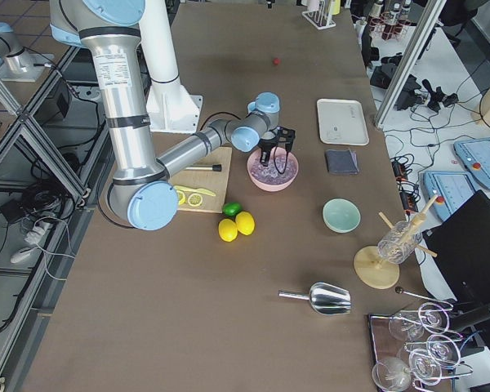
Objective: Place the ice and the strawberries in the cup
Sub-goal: 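Reach the right gripper down into the pink bowl and grasp an ice cube, then carry the ice cube with the right gripper over the blue cup and release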
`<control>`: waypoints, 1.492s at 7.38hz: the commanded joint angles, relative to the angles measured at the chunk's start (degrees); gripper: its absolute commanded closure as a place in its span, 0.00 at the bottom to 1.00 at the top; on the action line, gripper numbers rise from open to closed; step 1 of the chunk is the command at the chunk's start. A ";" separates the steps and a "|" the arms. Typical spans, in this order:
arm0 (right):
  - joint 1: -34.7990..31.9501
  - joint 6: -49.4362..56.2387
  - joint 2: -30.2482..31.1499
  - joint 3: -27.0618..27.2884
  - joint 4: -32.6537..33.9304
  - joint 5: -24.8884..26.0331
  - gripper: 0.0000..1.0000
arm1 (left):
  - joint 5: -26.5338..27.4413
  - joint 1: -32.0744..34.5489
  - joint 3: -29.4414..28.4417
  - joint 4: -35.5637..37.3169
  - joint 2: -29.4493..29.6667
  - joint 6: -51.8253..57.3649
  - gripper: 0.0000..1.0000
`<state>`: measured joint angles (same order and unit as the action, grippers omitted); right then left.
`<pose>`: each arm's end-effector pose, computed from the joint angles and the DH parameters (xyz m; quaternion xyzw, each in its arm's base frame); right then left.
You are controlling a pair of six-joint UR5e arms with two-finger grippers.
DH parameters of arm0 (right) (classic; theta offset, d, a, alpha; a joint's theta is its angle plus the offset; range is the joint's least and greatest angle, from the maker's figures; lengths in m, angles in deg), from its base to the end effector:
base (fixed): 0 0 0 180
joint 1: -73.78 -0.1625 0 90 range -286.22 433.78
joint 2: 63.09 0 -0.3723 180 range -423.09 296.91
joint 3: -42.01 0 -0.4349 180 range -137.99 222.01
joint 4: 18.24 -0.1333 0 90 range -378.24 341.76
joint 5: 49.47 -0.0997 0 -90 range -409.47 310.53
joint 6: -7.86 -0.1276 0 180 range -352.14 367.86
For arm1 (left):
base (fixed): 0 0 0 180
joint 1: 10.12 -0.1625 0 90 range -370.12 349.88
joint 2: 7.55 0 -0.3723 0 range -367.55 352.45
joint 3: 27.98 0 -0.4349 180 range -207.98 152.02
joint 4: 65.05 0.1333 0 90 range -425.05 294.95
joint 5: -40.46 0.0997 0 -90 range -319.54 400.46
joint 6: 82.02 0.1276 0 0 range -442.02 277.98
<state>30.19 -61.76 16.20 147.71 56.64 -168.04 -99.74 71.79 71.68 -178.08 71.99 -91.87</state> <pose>-0.3903 -0.4713 0.3527 -0.0137 -0.4136 0.0966 0.9052 0.0341 -0.4905 0.5726 0.1075 0.4384 0.0681 0.8897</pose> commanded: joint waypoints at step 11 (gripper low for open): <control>6.91 -8.41 -14.67 6.18 11.33 6.58 1.00 | -0.51 -0.09 -0.34 -1.05 0.61 0.09 0.02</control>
<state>34.19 -66.53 5.19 153.84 66.62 -163.55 -100.25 71.78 71.45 -179.15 72.24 -91.94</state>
